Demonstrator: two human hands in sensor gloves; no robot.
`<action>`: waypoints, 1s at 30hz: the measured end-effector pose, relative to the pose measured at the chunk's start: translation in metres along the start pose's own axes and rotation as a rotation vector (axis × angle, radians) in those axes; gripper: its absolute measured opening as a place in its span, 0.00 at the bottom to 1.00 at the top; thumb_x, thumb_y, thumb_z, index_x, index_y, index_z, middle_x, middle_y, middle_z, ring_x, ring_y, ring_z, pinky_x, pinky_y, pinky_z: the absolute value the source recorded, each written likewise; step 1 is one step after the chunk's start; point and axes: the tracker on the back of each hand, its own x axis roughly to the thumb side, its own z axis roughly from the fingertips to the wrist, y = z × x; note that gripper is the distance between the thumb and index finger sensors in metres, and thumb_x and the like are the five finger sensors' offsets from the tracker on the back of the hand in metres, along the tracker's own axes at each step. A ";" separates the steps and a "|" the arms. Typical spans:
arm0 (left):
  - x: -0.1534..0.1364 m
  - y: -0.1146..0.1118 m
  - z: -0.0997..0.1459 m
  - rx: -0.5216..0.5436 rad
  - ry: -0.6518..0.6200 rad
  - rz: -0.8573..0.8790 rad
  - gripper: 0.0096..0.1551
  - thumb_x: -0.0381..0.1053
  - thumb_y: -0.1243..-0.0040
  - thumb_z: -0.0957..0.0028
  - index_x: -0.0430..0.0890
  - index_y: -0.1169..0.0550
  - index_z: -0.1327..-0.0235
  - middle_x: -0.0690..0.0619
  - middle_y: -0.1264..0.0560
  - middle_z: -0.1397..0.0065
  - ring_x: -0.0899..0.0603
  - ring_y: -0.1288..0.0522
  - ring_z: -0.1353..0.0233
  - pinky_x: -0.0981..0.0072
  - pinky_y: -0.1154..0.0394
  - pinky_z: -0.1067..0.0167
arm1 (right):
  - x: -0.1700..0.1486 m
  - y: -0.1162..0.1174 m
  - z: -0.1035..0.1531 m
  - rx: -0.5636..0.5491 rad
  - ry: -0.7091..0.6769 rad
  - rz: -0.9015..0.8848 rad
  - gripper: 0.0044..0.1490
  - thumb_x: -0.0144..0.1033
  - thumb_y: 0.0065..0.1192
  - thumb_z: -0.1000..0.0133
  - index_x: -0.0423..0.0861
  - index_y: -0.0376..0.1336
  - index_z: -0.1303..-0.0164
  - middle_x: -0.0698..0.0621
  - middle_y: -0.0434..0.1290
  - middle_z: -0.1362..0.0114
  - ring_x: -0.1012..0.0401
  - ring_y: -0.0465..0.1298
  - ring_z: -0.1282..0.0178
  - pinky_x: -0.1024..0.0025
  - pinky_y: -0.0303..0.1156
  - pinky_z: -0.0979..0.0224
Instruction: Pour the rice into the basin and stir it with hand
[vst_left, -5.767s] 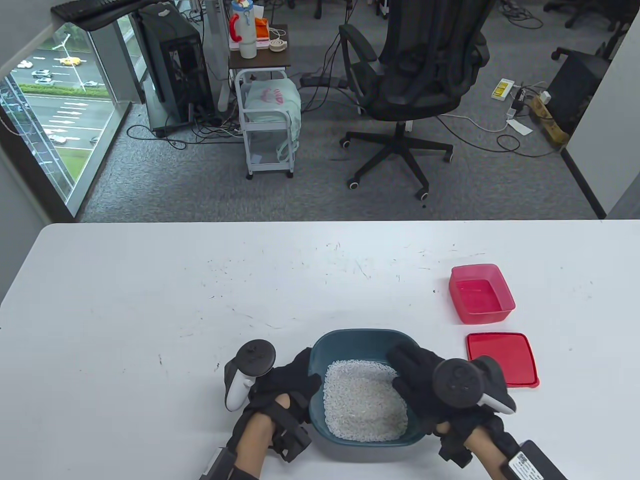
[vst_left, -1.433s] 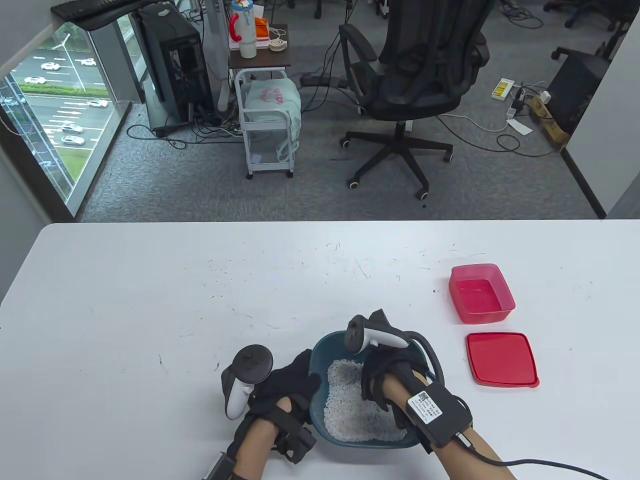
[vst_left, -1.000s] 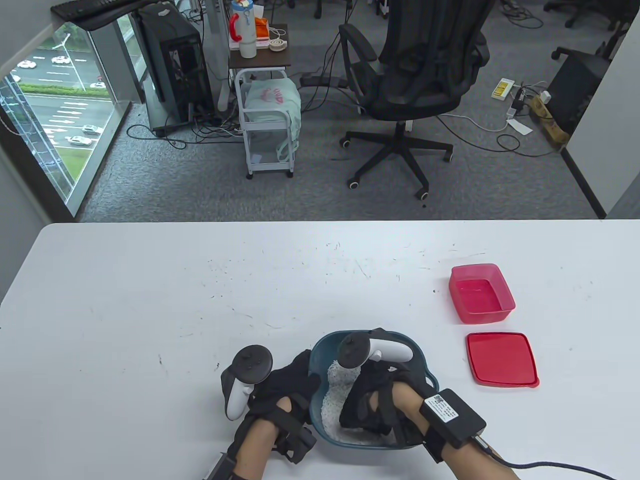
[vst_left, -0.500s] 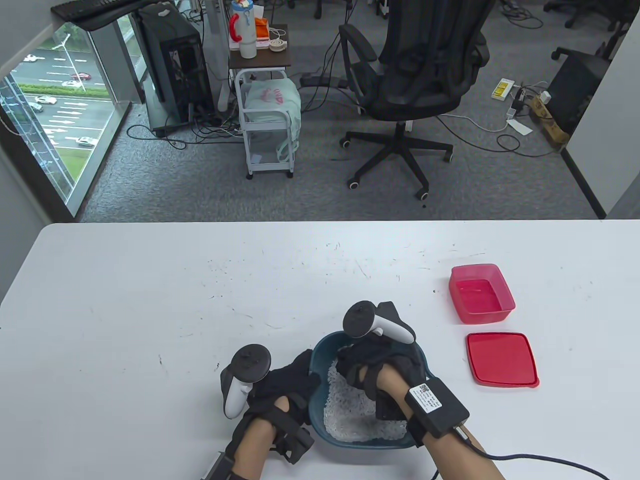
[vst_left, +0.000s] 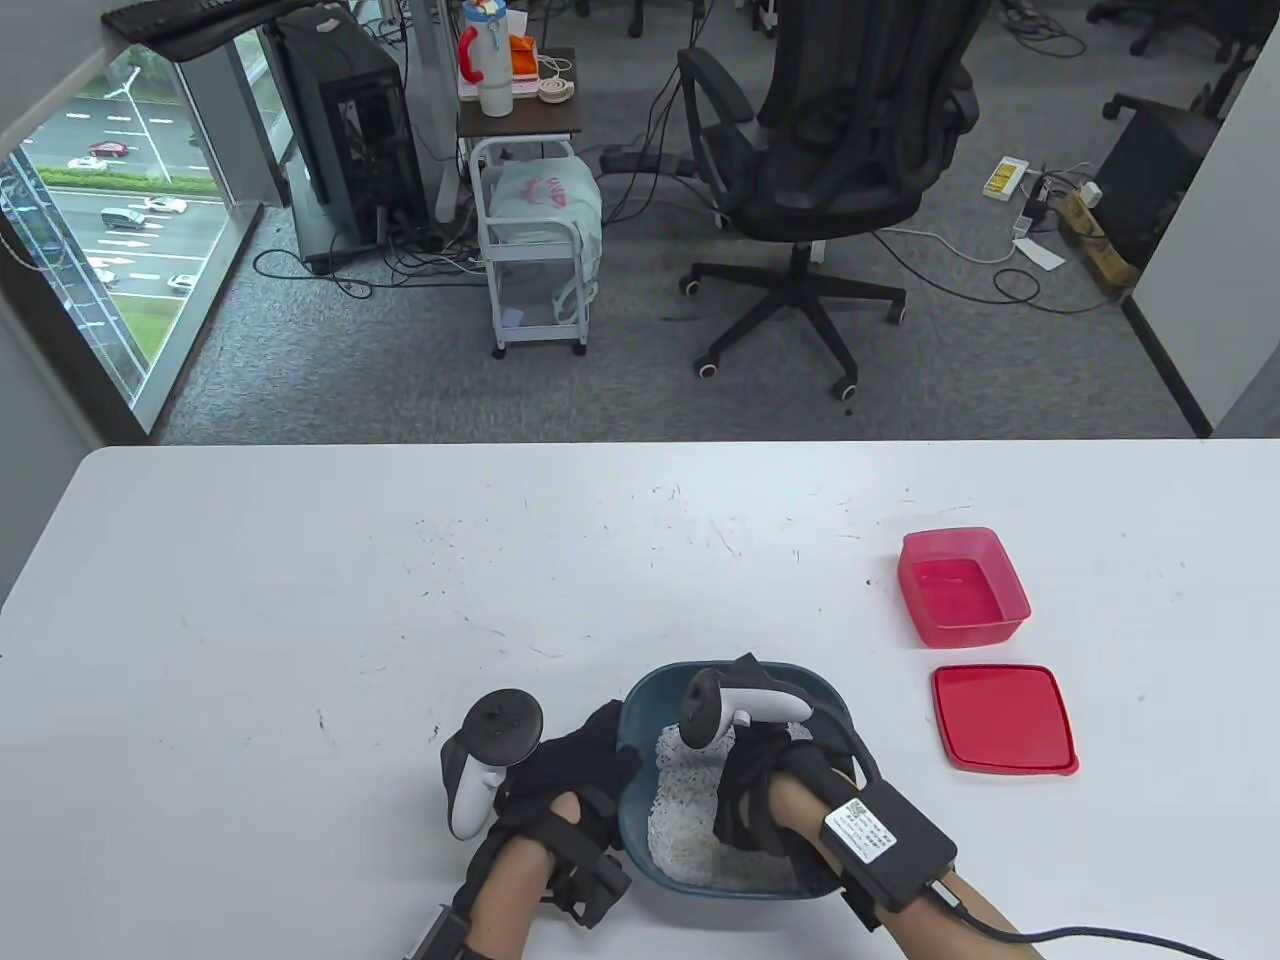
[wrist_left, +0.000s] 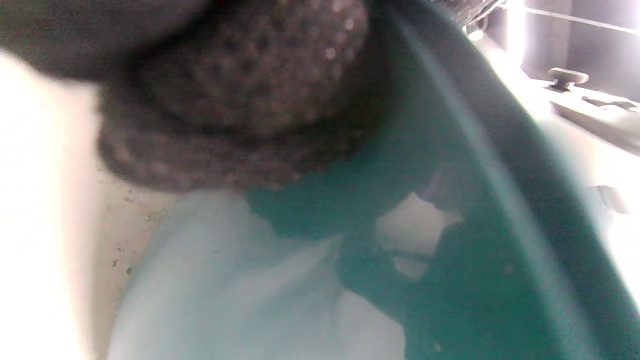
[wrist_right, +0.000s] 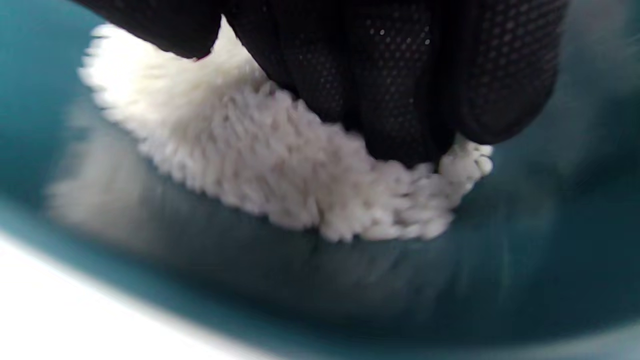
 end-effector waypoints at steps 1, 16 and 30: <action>0.000 0.000 0.000 -0.001 0.000 0.002 0.40 0.45 0.37 0.47 0.31 0.36 0.24 0.26 0.28 0.30 0.47 0.11 0.82 0.66 0.12 0.89 | 0.003 0.000 0.000 0.027 -0.103 -0.045 0.41 0.46 0.63 0.59 0.24 0.74 0.53 0.29 0.86 0.56 0.37 0.88 0.63 0.42 0.80 0.62; 0.001 0.001 0.000 -0.033 -0.018 -0.012 0.41 0.45 0.37 0.46 0.32 0.37 0.23 0.26 0.29 0.29 0.47 0.11 0.81 0.66 0.12 0.88 | -0.005 -0.039 -0.011 -0.205 -0.199 -0.375 0.44 0.46 0.58 0.53 0.38 0.54 0.30 0.35 0.58 0.26 0.38 0.61 0.29 0.35 0.60 0.36; 0.001 0.001 0.000 -0.007 -0.006 -0.022 0.40 0.45 0.37 0.47 0.32 0.36 0.24 0.27 0.28 0.30 0.48 0.11 0.82 0.67 0.12 0.89 | -0.008 -0.016 0.003 -0.164 0.251 0.088 0.42 0.46 0.61 0.56 0.25 0.70 0.46 0.28 0.82 0.48 0.37 0.84 0.56 0.41 0.77 0.56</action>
